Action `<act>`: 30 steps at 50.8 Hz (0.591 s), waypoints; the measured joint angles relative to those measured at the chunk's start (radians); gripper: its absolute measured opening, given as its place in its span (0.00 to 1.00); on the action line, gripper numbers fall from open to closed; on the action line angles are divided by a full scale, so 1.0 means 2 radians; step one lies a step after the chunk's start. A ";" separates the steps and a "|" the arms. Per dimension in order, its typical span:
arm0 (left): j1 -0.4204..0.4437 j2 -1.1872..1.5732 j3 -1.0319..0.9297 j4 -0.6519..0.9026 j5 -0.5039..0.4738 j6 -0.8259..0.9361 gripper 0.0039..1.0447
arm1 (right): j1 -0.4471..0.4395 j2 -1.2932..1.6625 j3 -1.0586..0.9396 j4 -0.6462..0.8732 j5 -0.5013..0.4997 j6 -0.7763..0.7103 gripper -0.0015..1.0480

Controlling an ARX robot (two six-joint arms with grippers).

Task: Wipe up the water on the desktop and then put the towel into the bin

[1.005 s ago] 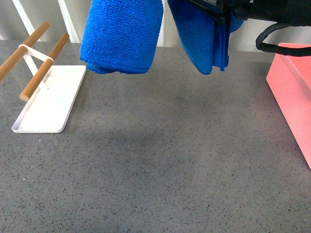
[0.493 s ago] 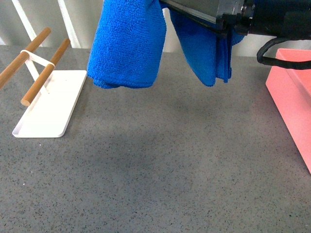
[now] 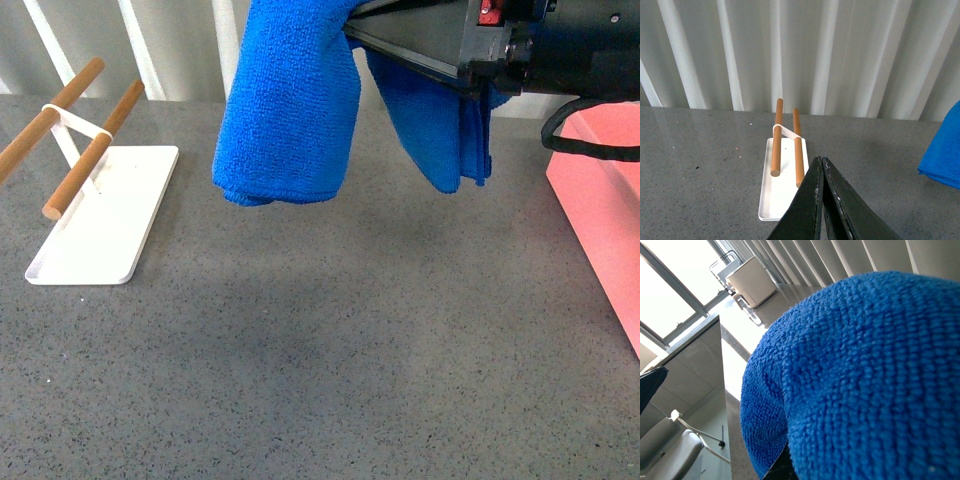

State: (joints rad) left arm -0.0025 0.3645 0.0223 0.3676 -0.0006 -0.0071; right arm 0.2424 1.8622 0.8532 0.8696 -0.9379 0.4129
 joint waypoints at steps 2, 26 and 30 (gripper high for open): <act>0.000 -0.006 0.000 -0.007 0.000 0.000 0.03 | -0.001 0.000 0.000 -0.001 0.000 -0.001 0.05; 0.000 -0.083 0.000 -0.083 0.000 0.000 0.03 | -0.006 0.000 0.004 -0.039 0.001 -0.027 0.05; 0.000 -0.093 0.000 -0.093 0.000 0.000 0.03 | -0.009 0.001 0.006 -0.049 0.002 -0.035 0.05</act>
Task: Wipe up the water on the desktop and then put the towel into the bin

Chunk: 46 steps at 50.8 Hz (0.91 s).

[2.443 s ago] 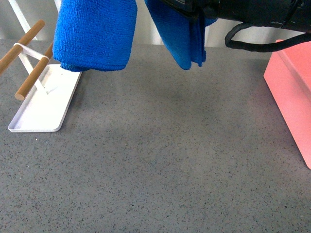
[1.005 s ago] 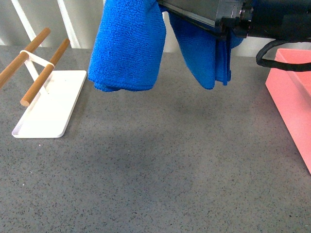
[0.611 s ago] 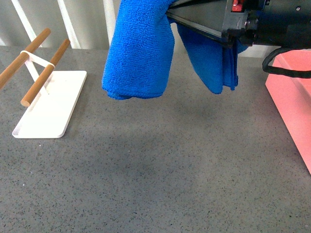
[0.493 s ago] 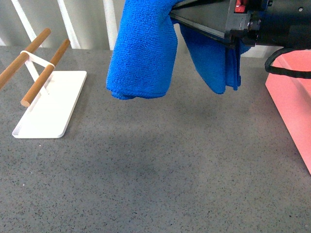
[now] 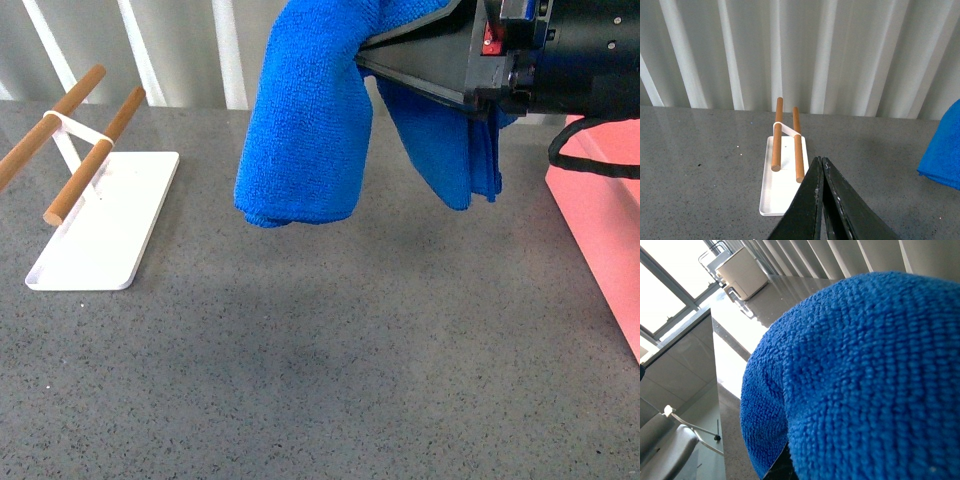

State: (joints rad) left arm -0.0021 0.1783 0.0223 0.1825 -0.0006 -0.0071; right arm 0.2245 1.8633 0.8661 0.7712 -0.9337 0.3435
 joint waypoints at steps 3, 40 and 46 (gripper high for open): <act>0.000 -0.038 0.000 -0.051 0.000 0.000 0.03 | -0.003 0.000 0.002 -0.012 -0.001 -0.005 0.05; 0.000 -0.087 0.000 -0.091 0.000 0.000 0.92 | 0.001 0.153 0.196 -0.489 0.282 -0.294 0.05; 0.000 -0.087 0.000 -0.091 0.000 0.000 0.93 | 0.003 0.200 0.229 -0.522 0.327 -0.323 0.05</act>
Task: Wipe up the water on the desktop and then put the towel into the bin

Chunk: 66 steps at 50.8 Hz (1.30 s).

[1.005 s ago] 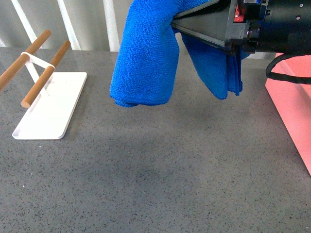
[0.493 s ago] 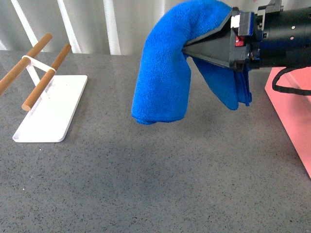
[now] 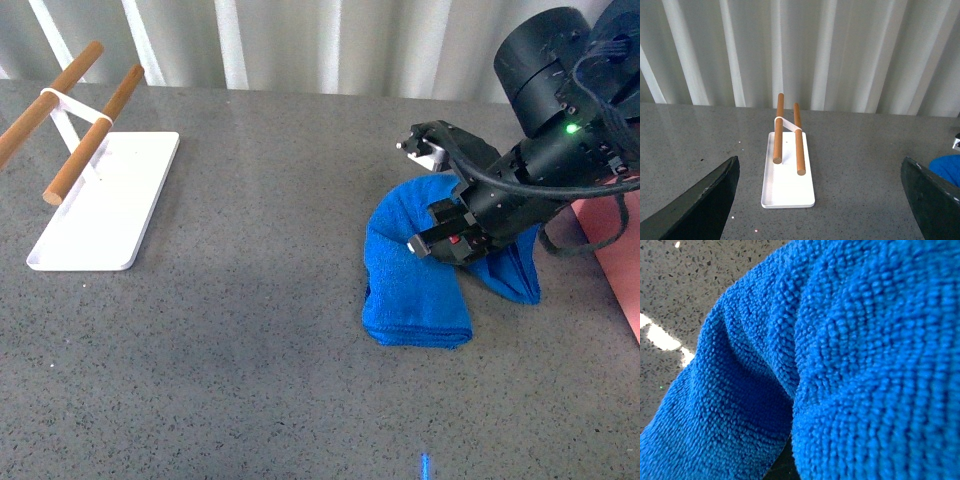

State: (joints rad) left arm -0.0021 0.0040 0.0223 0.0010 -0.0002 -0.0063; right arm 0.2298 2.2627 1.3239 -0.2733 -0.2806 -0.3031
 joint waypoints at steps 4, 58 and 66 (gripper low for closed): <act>0.000 0.000 0.000 0.000 0.000 0.000 0.94 | 0.001 0.018 0.029 -0.018 0.026 -0.014 0.05; 0.000 0.000 0.000 0.000 0.000 0.000 0.94 | 0.072 0.137 0.250 -0.085 0.153 -0.041 0.05; 0.000 0.000 0.000 0.000 0.000 0.000 0.94 | 0.087 0.102 0.183 -0.059 0.098 -0.057 0.05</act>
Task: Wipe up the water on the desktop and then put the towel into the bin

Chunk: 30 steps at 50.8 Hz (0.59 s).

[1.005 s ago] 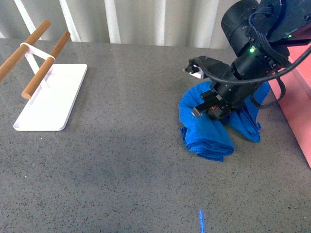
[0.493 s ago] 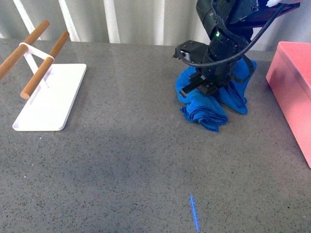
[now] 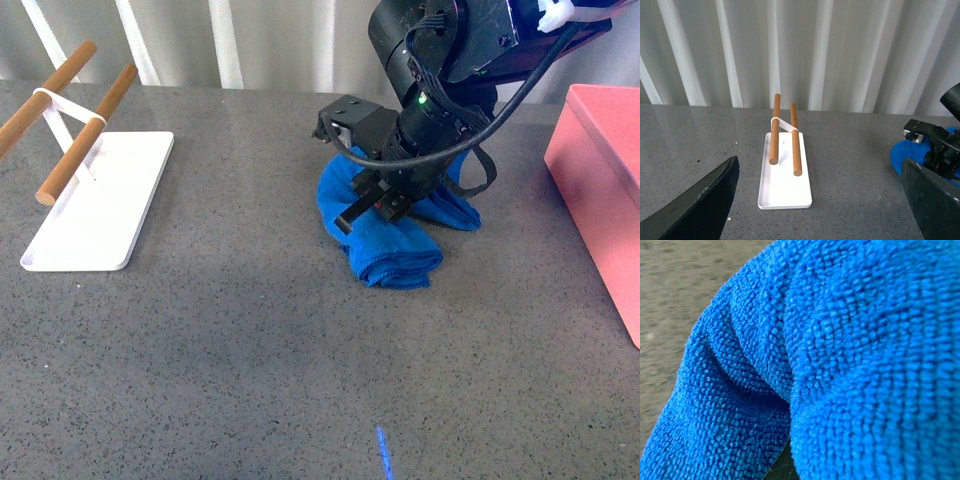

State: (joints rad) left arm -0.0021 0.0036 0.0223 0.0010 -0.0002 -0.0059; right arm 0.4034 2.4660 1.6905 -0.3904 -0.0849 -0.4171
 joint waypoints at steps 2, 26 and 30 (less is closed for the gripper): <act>0.000 0.000 0.000 0.000 0.000 0.000 0.94 | 0.004 -0.010 -0.019 0.005 -0.016 -0.005 0.05; 0.000 0.000 0.000 0.000 0.000 0.000 0.94 | -0.003 -0.121 -0.213 0.042 -0.066 -0.048 0.05; 0.000 0.000 0.000 0.000 0.000 0.000 0.94 | -0.010 -0.132 -0.216 0.029 -0.064 -0.054 0.05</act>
State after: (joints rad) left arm -0.0021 0.0040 0.0223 0.0010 -0.0002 -0.0059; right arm 0.3824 2.2017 1.2575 -0.3317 -0.2131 -0.5251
